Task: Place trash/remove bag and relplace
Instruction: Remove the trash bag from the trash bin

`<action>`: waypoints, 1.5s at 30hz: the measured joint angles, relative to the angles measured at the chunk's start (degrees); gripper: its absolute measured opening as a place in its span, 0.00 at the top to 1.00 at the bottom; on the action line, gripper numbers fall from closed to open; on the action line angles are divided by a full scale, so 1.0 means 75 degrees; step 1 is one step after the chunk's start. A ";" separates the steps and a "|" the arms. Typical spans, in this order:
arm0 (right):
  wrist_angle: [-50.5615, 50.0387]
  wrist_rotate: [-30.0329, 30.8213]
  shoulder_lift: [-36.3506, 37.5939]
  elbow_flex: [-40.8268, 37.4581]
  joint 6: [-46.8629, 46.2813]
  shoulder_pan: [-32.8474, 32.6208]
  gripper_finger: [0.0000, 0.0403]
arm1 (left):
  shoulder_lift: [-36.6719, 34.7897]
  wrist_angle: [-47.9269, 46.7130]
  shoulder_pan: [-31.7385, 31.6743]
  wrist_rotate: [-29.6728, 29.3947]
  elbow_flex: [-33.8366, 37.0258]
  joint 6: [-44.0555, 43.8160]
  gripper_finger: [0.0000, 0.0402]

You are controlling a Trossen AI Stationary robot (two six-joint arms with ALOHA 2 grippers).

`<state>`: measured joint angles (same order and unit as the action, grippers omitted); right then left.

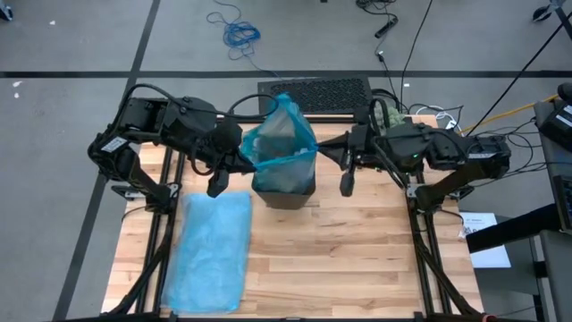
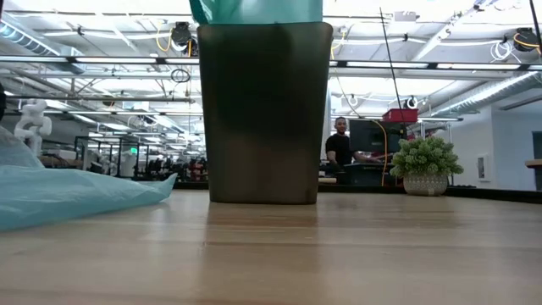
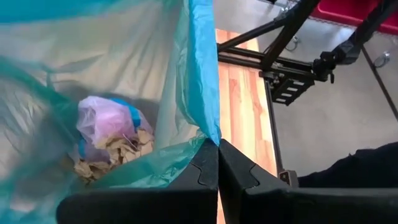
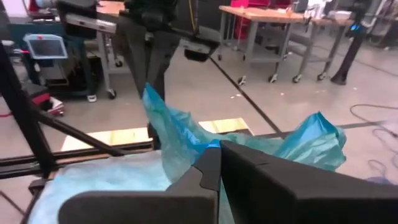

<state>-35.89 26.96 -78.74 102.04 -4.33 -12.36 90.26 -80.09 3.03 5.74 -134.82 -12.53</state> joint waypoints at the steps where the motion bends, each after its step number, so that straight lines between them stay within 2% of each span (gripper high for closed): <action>1: -0.0070 0.0004 0.0000 0.0000 -0.0042 0.0000 1.00 | 0.0000 0.0020 0.0000 0.0000 -0.0018 0.0106 1.00; 8: -0.1120 -0.0053 -0.0047 0.0000 -0.0558 0.0201 1.00 | -0.0053 0.0633 0.0000 0.0007 -0.0023 0.0772 1.00; 16: -0.1205 -0.0253 -0.0044 0.0000 -0.0642 0.0201 1.00 | -0.0189 0.0851 0.0000 0.0006 -0.0029 0.0981 0.99; 27: -0.0876 -0.0413 -0.0044 0.0000 -0.0678 0.0201 0.99 | -0.0265 0.0594 -0.0305 -0.0133 -0.0029 0.1315 0.79; 31: -0.0567 -0.0444 -0.0033 0.0000 -0.0680 0.0201 0.89 | -0.0262 0.0519 -0.0364 -0.0322 -0.0023 0.1339 0.83; 36: -0.0689 -0.0446 0.0051 0.0000 -0.0680 0.0198 0.69 | -0.0262 0.0214 -0.0358 -0.0309 -0.0023 0.1222 0.98; 41: -0.0958 -0.0446 0.0202 0.0000 -0.0230 0.0198 0.51 | -0.0262 -0.0626 -0.0291 -0.0224 -0.0023 0.0735 0.99; 45: -0.0994 -0.0433 0.0251 0.0000 0.0404 0.0201 0.45 | -0.0274 -0.1265 -0.0211 -0.0194 -0.0023 0.0301 1.00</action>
<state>-43.34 23.71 -76.86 102.04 -1.30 -10.85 88.20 -89.58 1.44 4.28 -135.00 -10.28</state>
